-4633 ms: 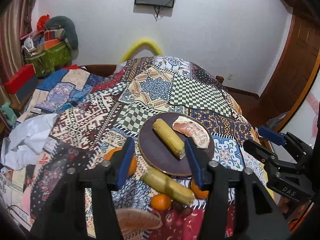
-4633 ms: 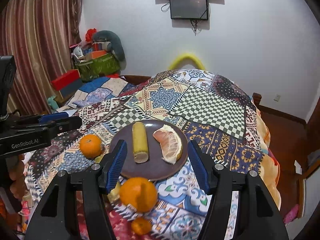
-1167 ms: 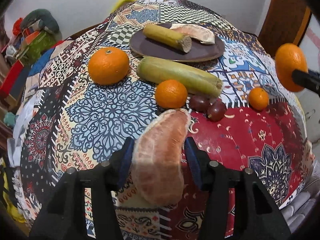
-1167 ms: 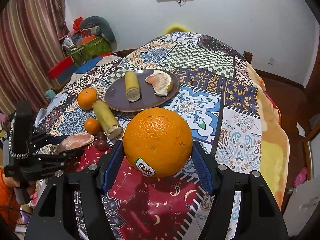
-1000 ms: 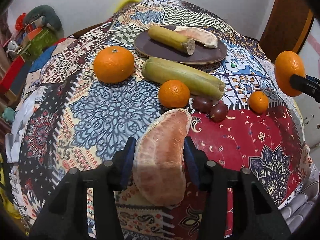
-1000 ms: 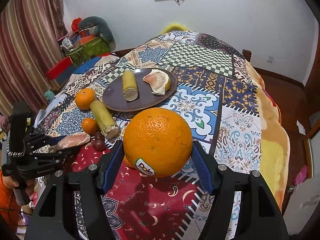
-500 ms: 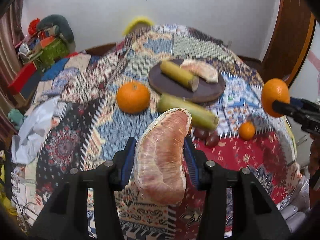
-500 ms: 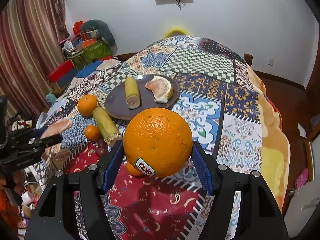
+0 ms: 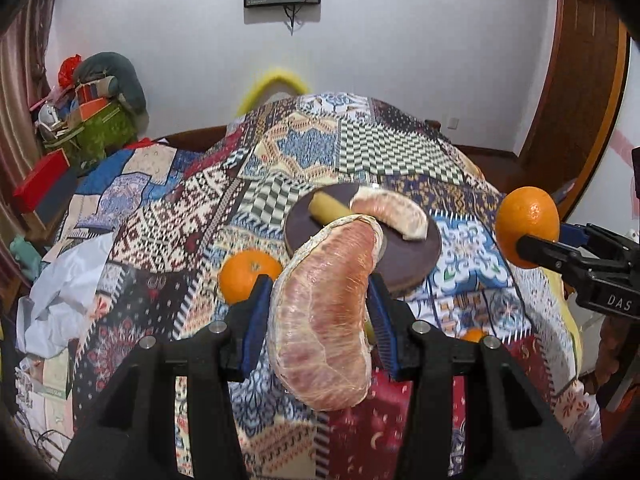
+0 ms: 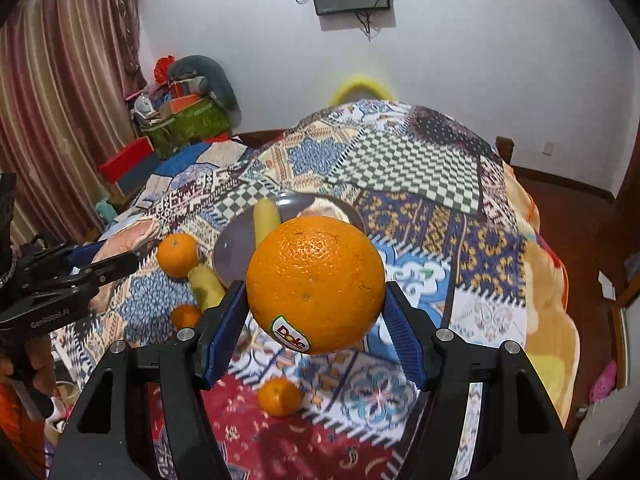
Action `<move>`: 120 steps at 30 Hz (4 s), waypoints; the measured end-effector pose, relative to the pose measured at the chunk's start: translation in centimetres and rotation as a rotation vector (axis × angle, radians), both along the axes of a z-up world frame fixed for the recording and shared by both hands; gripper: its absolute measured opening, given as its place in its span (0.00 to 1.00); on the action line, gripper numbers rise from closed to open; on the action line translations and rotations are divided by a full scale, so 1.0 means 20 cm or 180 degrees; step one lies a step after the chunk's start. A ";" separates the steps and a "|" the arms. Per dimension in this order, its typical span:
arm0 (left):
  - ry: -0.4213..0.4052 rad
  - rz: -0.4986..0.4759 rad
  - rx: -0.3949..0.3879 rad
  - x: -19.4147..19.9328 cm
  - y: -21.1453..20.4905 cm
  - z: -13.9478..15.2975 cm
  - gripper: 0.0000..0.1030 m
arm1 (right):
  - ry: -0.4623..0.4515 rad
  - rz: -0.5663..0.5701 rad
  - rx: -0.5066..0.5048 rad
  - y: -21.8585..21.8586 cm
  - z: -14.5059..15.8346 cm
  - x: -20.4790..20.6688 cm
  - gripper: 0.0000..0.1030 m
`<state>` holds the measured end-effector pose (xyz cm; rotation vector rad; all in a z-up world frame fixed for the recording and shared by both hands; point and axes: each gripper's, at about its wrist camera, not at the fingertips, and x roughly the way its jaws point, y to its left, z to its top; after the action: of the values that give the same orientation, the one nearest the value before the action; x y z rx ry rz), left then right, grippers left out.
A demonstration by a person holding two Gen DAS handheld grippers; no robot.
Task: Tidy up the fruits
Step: 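Lower the pomelo wedge onto the plate with the left tool while the right tool carries the orange over it, then set the Dole orange on the plate with the right tool while the left tool releases the wedge, then grasp an orange with the left tool while the right tool grasps the green cylindrical fruit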
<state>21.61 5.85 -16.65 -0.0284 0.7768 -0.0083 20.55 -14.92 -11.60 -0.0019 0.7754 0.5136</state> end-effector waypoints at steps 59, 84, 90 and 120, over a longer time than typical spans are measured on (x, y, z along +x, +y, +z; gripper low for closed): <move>0.0161 0.0121 -0.0180 0.51 0.09 -0.21 0.52 | 0.0162 0.0336 -0.0379 0.34 -0.23 0.50 0.72; 0.0136 0.0379 0.0095 0.13 0.24 -0.07 0.69 | -0.0196 0.0176 -0.0246 0.19 0.01 0.13 0.81; 0.0396 0.0430 0.0048 0.17 0.30 -0.23 0.69 | -0.0067 0.0153 -0.0267 0.19 -0.08 0.13 0.81; 0.0563 0.0386 -0.0110 0.32 0.32 -0.41 0.62 | 0.0472 0.0372 -0.0165 0.28 -0.31 0.07 0.81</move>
<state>28.04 12.18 -24.92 -0.1101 0.9509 0.0970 22.03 -9.29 -17.84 -0.0582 0.9375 0.6092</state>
